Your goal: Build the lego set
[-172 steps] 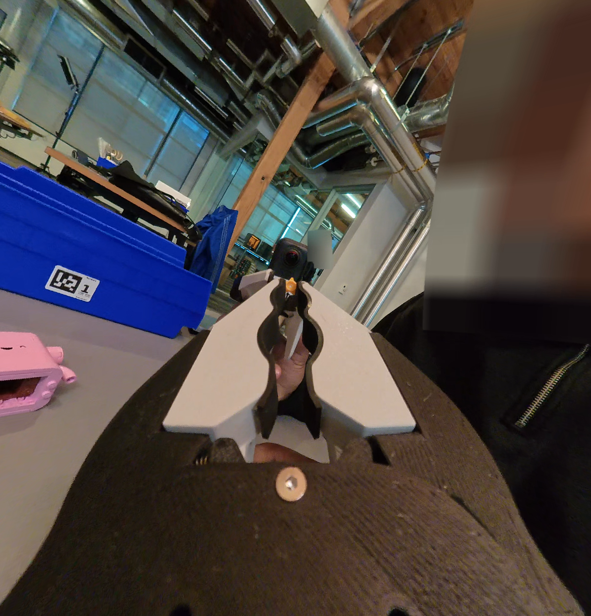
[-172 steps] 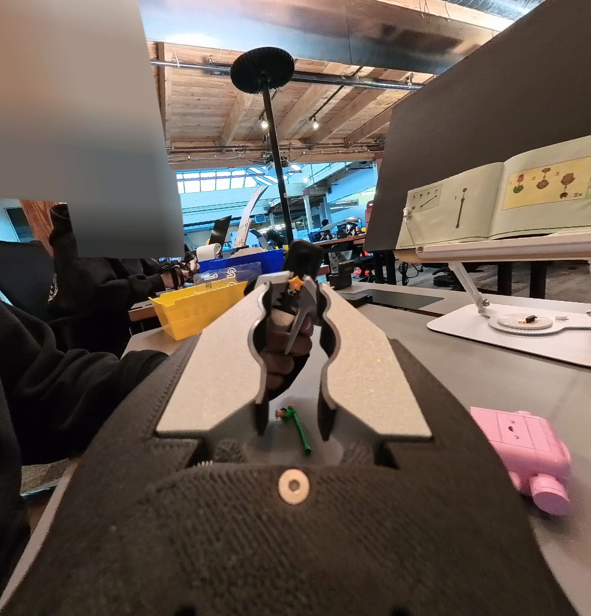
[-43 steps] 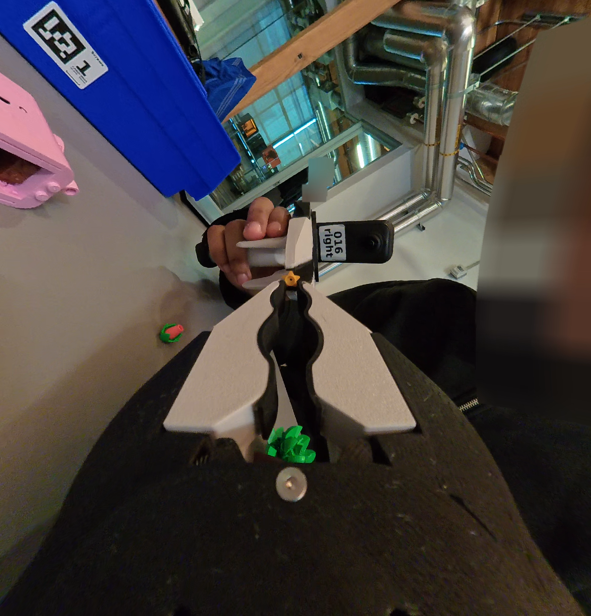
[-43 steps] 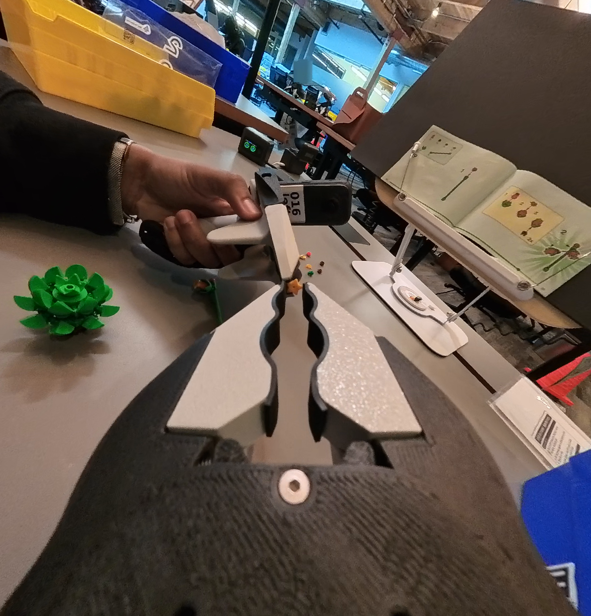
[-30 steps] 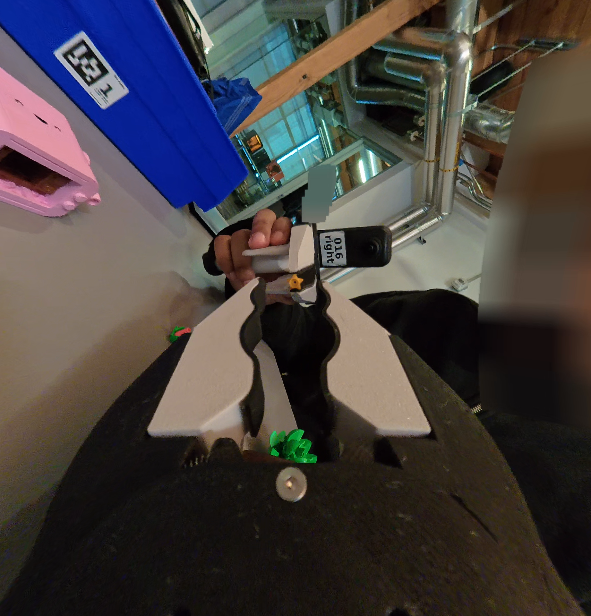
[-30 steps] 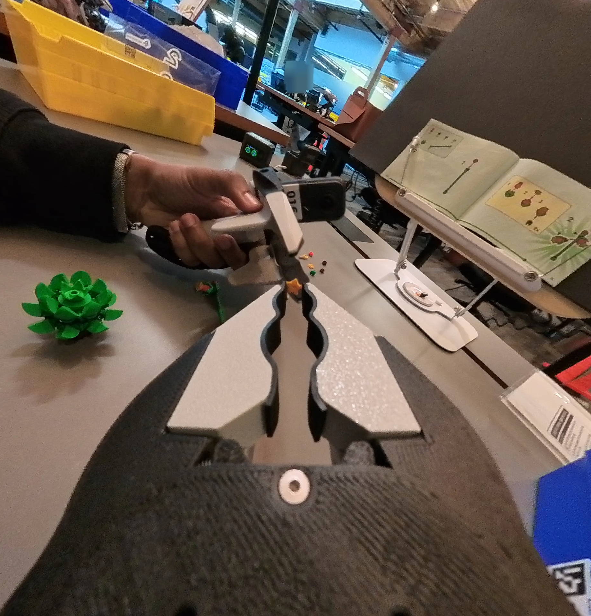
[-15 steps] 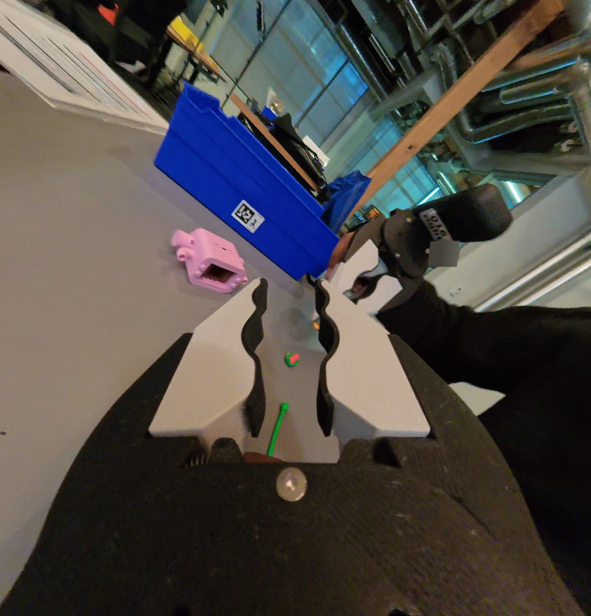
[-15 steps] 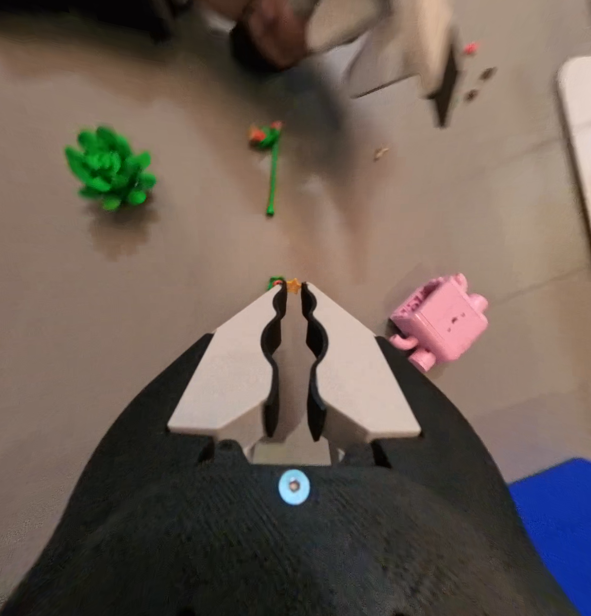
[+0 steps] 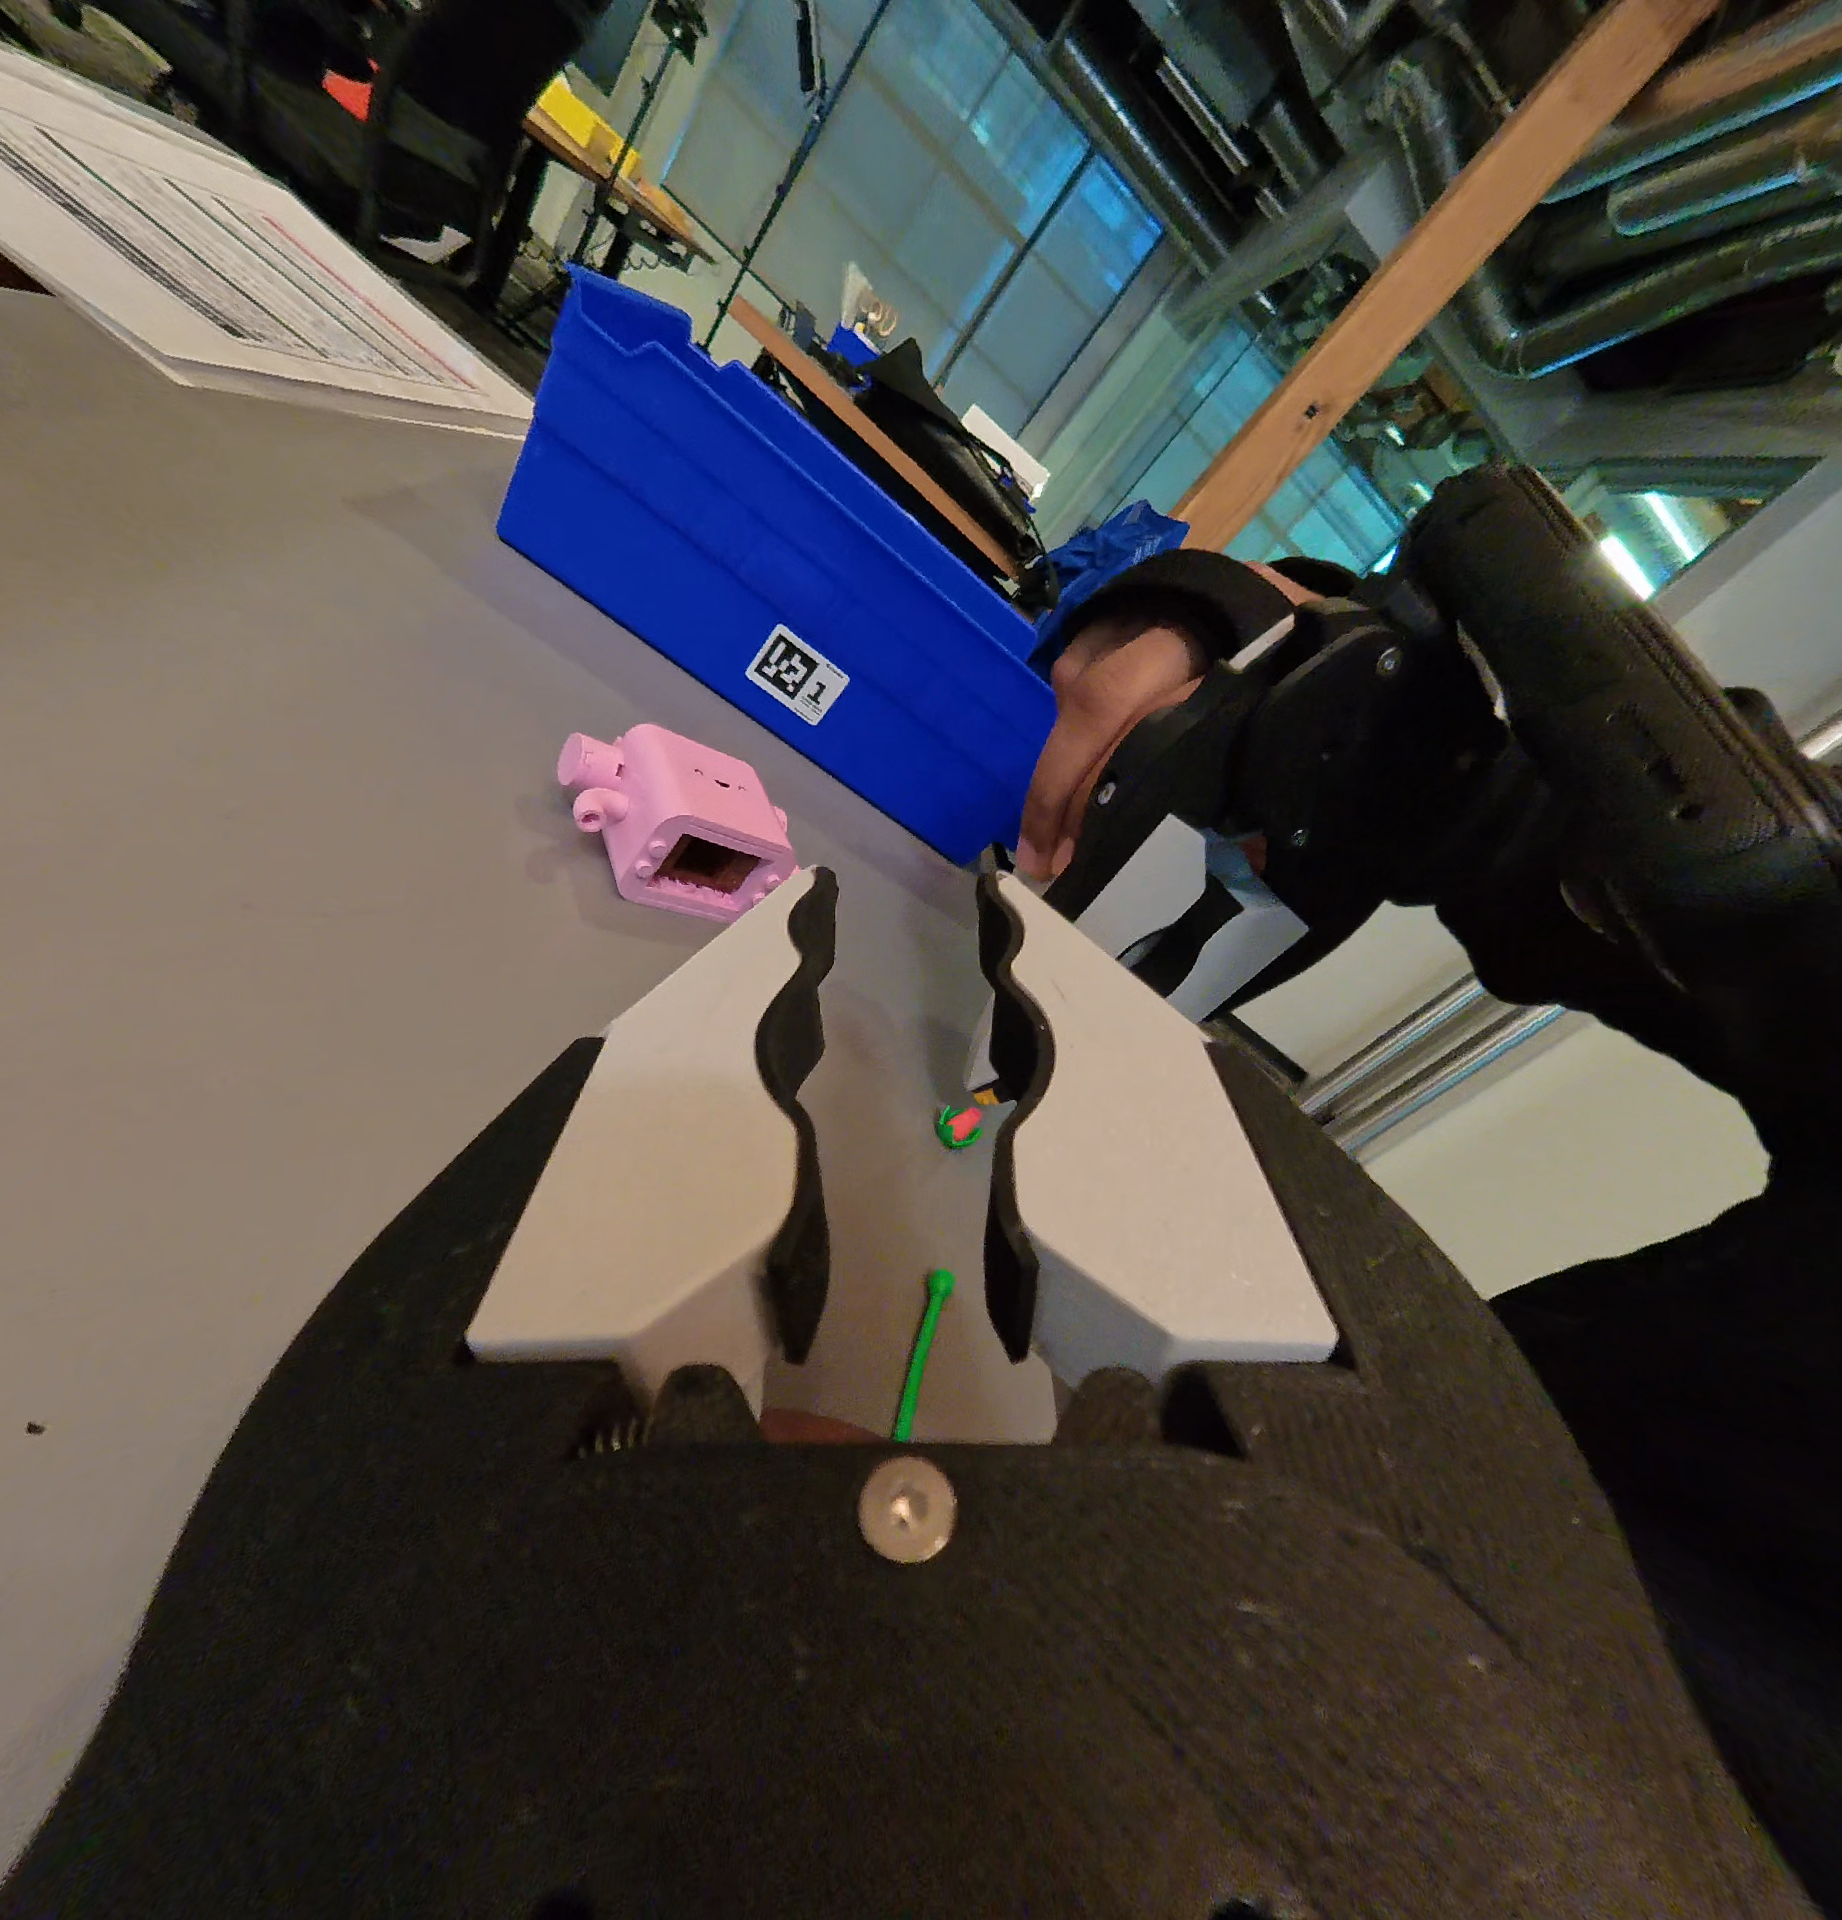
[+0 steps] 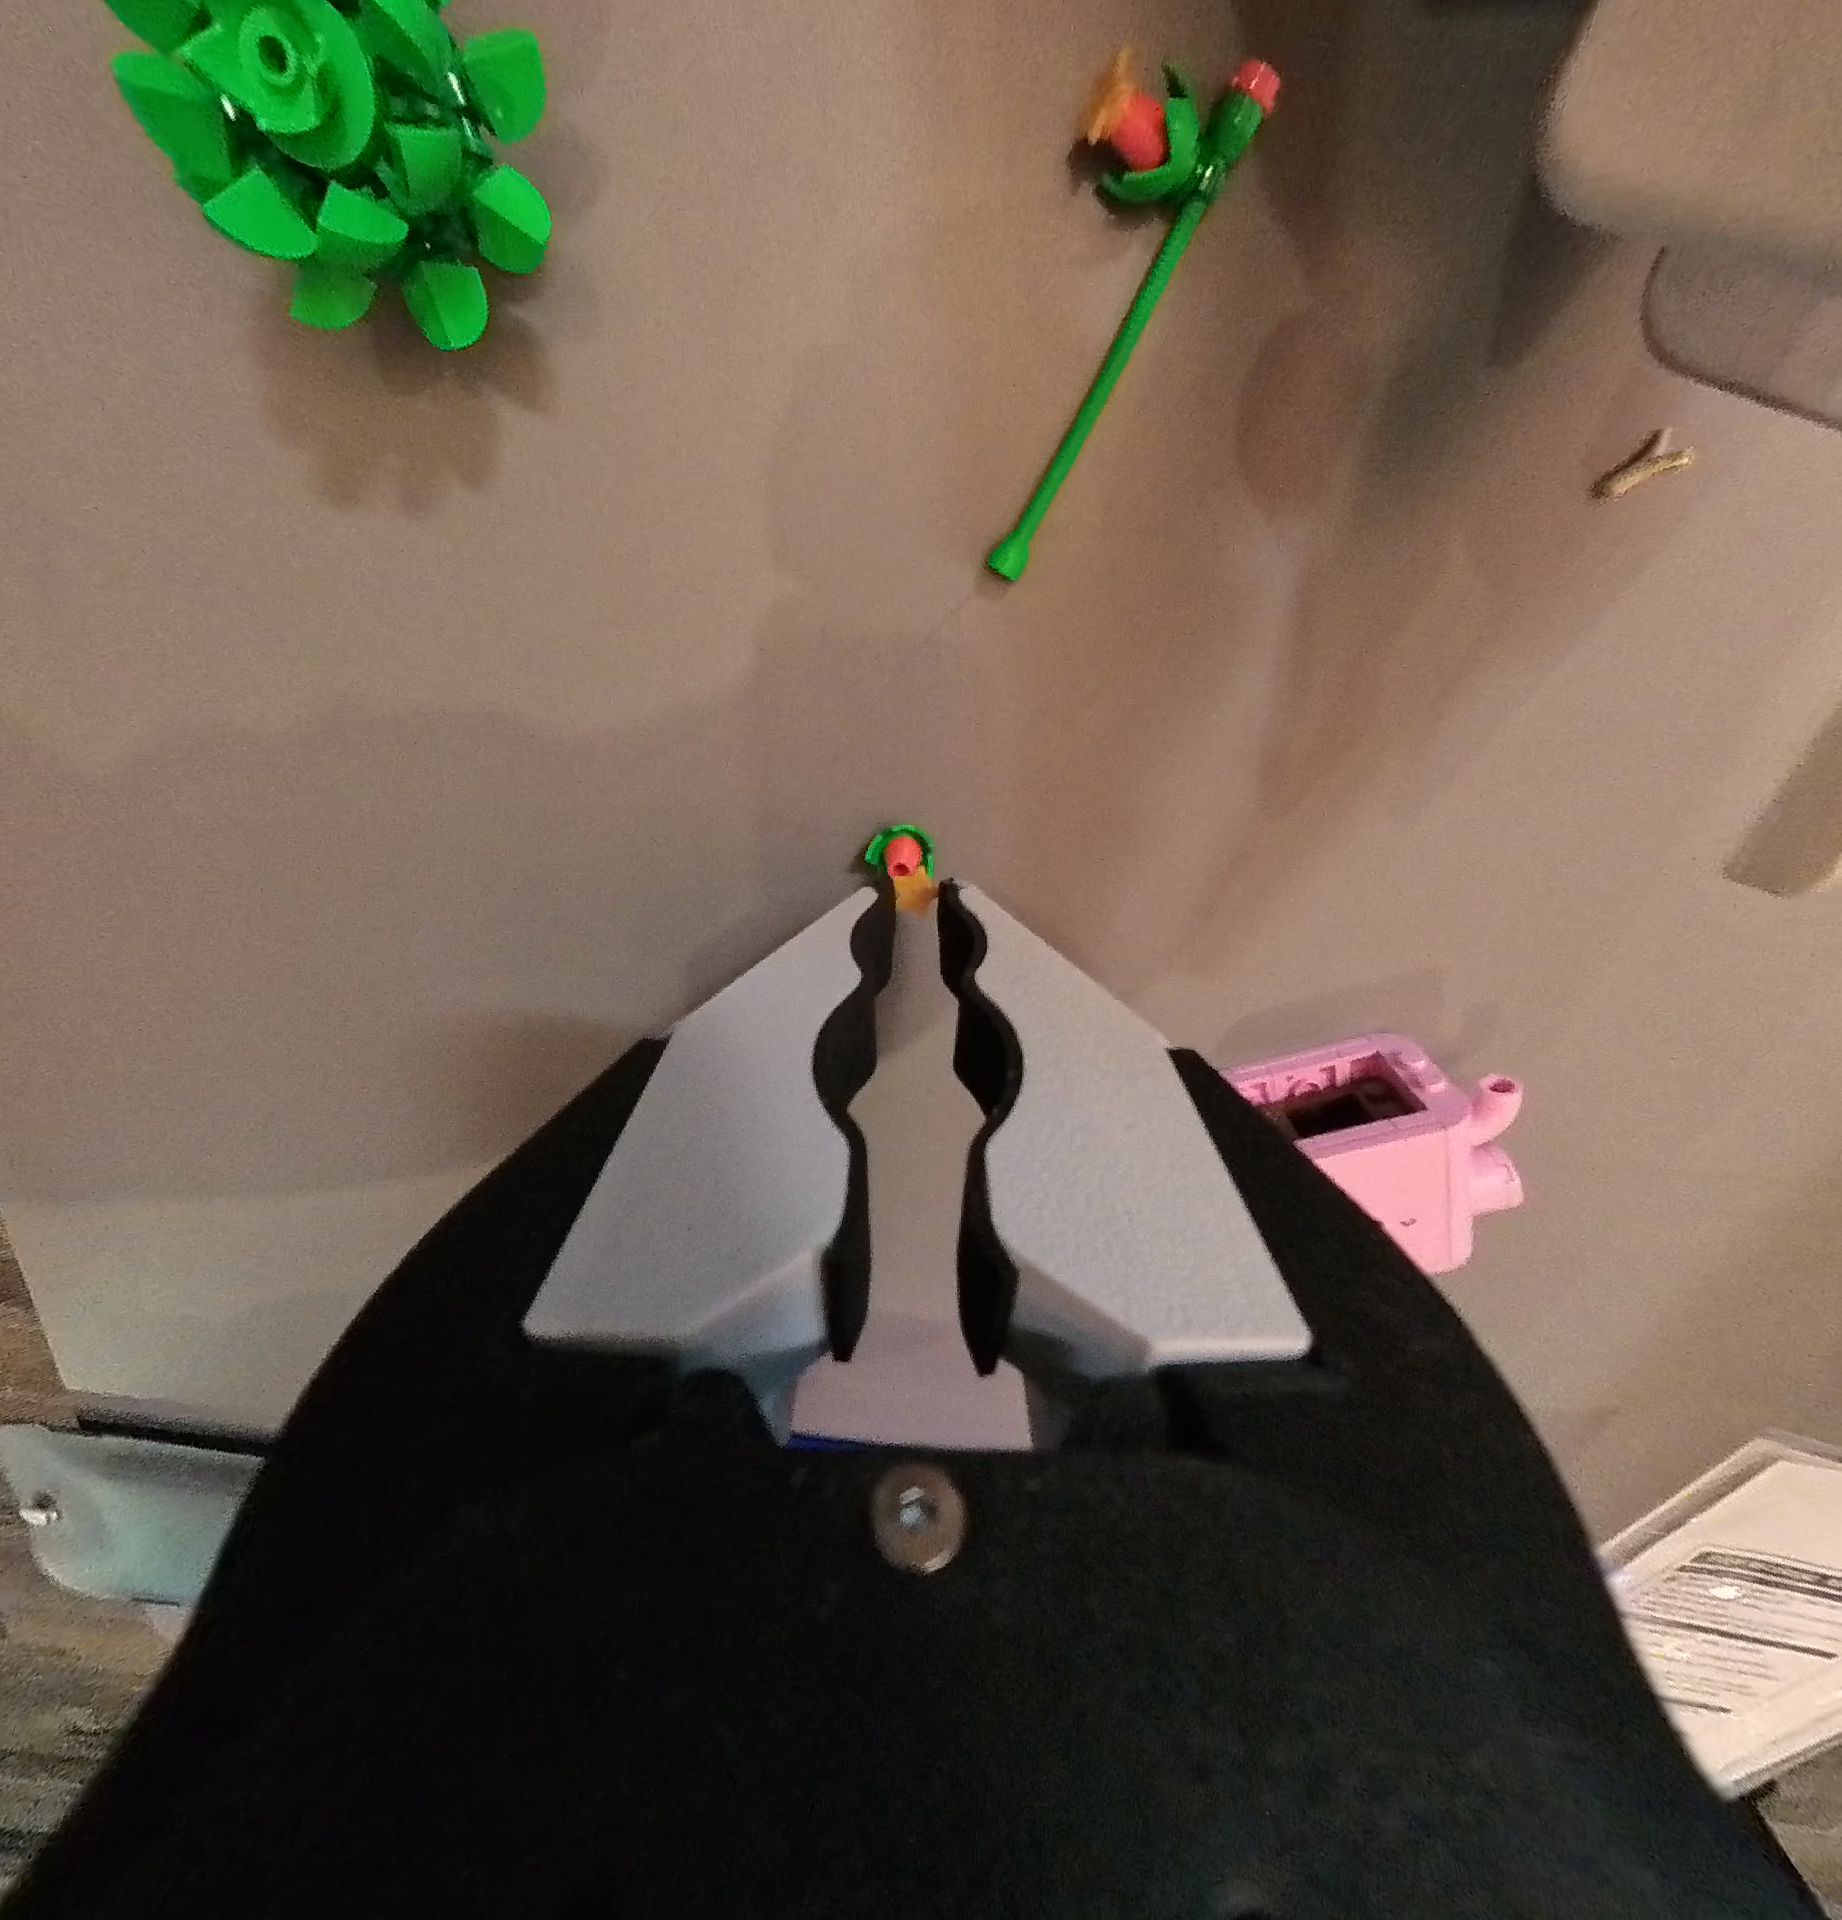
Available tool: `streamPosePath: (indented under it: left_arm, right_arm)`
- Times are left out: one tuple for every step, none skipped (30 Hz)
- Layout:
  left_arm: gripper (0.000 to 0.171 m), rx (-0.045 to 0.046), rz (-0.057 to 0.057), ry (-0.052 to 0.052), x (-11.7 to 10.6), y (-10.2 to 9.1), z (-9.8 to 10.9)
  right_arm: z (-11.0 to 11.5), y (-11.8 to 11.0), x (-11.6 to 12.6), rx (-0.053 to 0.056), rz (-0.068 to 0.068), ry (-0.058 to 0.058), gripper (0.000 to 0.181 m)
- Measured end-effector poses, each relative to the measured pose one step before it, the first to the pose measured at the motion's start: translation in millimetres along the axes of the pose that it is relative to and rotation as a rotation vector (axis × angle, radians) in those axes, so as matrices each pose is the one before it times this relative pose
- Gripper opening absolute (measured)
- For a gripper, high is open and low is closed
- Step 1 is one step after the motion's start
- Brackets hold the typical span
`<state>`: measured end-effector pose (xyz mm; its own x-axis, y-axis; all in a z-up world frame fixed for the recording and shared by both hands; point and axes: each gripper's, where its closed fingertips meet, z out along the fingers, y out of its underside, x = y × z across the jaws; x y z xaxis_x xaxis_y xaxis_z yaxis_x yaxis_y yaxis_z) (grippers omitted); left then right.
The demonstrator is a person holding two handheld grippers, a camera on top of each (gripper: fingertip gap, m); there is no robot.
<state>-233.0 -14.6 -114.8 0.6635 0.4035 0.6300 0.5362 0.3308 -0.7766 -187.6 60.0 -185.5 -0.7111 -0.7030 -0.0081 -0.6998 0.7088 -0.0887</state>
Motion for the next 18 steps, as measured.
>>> streamPosePath:
  left_arm:
    - [0.026,0.0053,-0.0031,0.004,-0.14,-0.97,-0.05]
    - [0.026,0.0052,-0.0037,0.0032,-0.48,-1.05,-0.13]
    - [0.026,0.0043,-0.0026,0.002,-0.49,-1.0,-0.16]
    - [0.026,0.00376,-0.0013,0.0001,-0.6,-0.99,-0.16]
    - [0.026,0.00238,-0.0017,0.0003,-0.6,-0.71,-0.03]
    - [0.026,0.00045,-0.0028,0.0017,-0.41,-0.37,0.19]
    - [0.026,-0.0011,-0.0042,0.0021,-0.2,0.03,0.33]
    - [0.026,-0.00166,-0.0031,0.0022,-0.03,0.17,0.27]
    - [0.026,-0.00126,-0.0007,0.0008,-0.03,0.16,0.24]
    - [0.026,-0.00106,0.0004,-0.0013,-0.14,0.09,0.15]
    - [0.026,-0.00009,-0.0007,-0.0017,-0.23,-0.02,-0.09]
    - [0.026,0.00043,-0.0031,-0.0003,-0.47,-0.08,-0.03]
    - [0.026,0.00134,-0.0041,0.0018,-0.11,-0.23,-0.19]
    - [0.026,0.00227,-0.0037,0.0017,-0.25,-0.32,-0.21]
    - [0.026,0.00264,-0.0027,0.0011,-0.14,-0.42,-0.28]
    - [0.026,0.00215,-0.0019,0.001,0.0,-0.3,-0.2]
    - [0.026,0.00106,-0.0013,0.0009,-0.1,-0.16,-0.14]
    - [0.026,-0.0003,-0.0007,0.0002,0.01,-0.01,0.03]
  right_arm:
    - [0.56,-0.19,-0.29,0.0007,0.0033,0.0006,0.006]
    - [0.41,-0.43,-0.6,0.0046,0.0034,-0.0011,0.006]
    - [0.25,-0.64,-1.12,0.0069,0.0047,-0.0052,0.006]
    - [0.22,-0.43,-1.01,0.0069,0.0043,-0.0052,0.006]
    - [0.14,-0.2,-0.67,0.0058,0.0017,-0.0025,0.006]
    - [0.12,0.16,-0.08,0.0044,0.0004,0.001,0.006]
    - [0.16,0.74,0.59,0.0009,0.0008,0.0034,0.007]
    - [0.27,1.17,1.14,-0.0015,0.0011,0.005,0.007]
    - [0.43,1.18,0.93,-0.0005,0.0018,0.0028,0.007]
    - [0.3,0.59,0.67,0.0033,0.0036,-0.0002,0.006]
    - [0.08,-0.05,0.58,0.0074,0.005,-0.0011,0.006]
    - [-0.16,-0.49,0.47,0.0096,0.0053,-0.0013,0.006]
    - [-0.32,-0.68,0.28,0.0102,0.0063,-0.0016,0.006]
    - [-0.5,-0.84,0.03,0.0105,0.0078,-0.0031,0.007]
    - [-0.32,-0.6,-0.2,0.0089,0.0084,-0.0045,0.006]
    - [-0.15,0.17,-0.18,0.0045,0.0074,-0.0035,0.006]
    - [0.07,0.89,-0.29,0.0007,0.0049,-0.0022,0.007]
    - [0.09,0.92,-0.31,0.0011,0.0036,-0.0015,0.007]
